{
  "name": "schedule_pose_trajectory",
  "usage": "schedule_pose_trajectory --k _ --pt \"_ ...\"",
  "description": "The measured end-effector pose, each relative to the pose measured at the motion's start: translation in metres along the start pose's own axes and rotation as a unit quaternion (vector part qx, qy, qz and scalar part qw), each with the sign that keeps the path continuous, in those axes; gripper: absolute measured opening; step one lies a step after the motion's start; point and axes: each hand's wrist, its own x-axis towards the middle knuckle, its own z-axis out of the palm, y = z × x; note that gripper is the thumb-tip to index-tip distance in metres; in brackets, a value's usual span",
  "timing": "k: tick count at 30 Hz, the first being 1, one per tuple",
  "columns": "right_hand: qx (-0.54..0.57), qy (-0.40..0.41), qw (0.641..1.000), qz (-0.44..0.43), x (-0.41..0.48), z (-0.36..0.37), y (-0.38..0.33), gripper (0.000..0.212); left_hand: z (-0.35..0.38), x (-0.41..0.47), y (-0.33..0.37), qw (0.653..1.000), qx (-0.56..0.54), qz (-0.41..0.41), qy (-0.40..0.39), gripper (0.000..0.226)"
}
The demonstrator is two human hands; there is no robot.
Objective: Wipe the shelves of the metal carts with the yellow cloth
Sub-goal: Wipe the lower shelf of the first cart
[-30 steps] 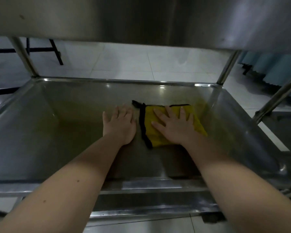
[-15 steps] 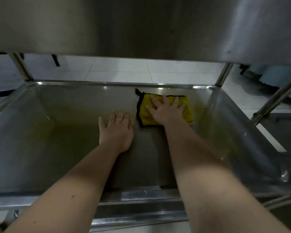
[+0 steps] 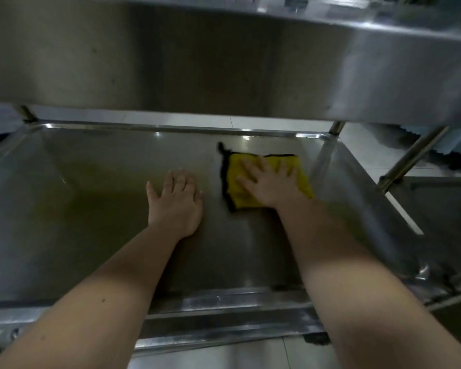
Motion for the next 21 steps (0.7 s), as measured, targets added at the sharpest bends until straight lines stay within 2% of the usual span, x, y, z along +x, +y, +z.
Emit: schedule_pose_trajectory --k 2,4,5,7,8,9,11,14,15,16,18,21 --pt "-0.024 -0.003 0.997 -0.074 -0.033 0.003 -0.003 0.062 -0.002 -0.002 -0.003 1.0 -0.004 -0.005 0.004 0.059" --pt "-0.059 0.004 0.997 -0.051 -0.055 0.007 0.054 0.059 -0.003 -0.003 -0.004 1.0 -0.008 0.0 0.003 0.059" --pt "-0.074 -0.003 0.997 -0.006 -0.062 0.006 0.09 0.057 -0.003 -0.003 -0.002 1.0 -0.008 0.003 0.004 0.059" --pt "0.002 -0.008 0.988 0.155 -0.066 -0.003 0.145 0.058 -0.001 -0.004 0.003 1.0 -0.007 0.004 0.005 0.059" --pt "0.049 -0.002 0.974 0.22 -0.064 -0.01 0.152 0.061 0.0 -0.004 0.007 1.0 -0.007 0.002 0.004 0.06" --pt "0.074 0.007 0.966 0.246 -0.061 -0.012 0.142 0.064 0.001 -0.004 0.01 1.0 -0.008 -0.001 0.001 0.06" --pt "0.056 0.02 0.981 0.186 -0.057 -0.002 0.085 0.066 0.001 -0.004 0.014 1.0 -0.014 -0.004 -0.001 0.06" --pt "0.001 0.013 0.999 -0.036 -0.09 0.018 0.001 0.064 0.0 -0.005 0.011 1.0 -0.017 -0.008 0.007 0.058" --pt "-0.017 0.002 0.996 -0.085 -0.105 0.02 -0.002 0.066 0.0 -0.005 0.009 1.0 -0.019 -0.007 0.006 0.058" --pt "-0.024 0.003 0.995 -0.099 -0.116 0.021 0.012 0.07 -0.001 -0.006 0.008 1.0 -0.021 -0.005 0.005 0.058" --pt "-0.031 0.011 0.998 -0.048 -0.126 0.016 0.07 0.078 -0.002 -0.007 0.008 1.0 -0.019 0.001 0.001 0.058" --pt "0.043 0.013 0.986 0.161 -0.122 0.004 0.148 0.069 -0.001 -0.008 0.014 1.0 -0.018 0.0 -0.002 0.058"
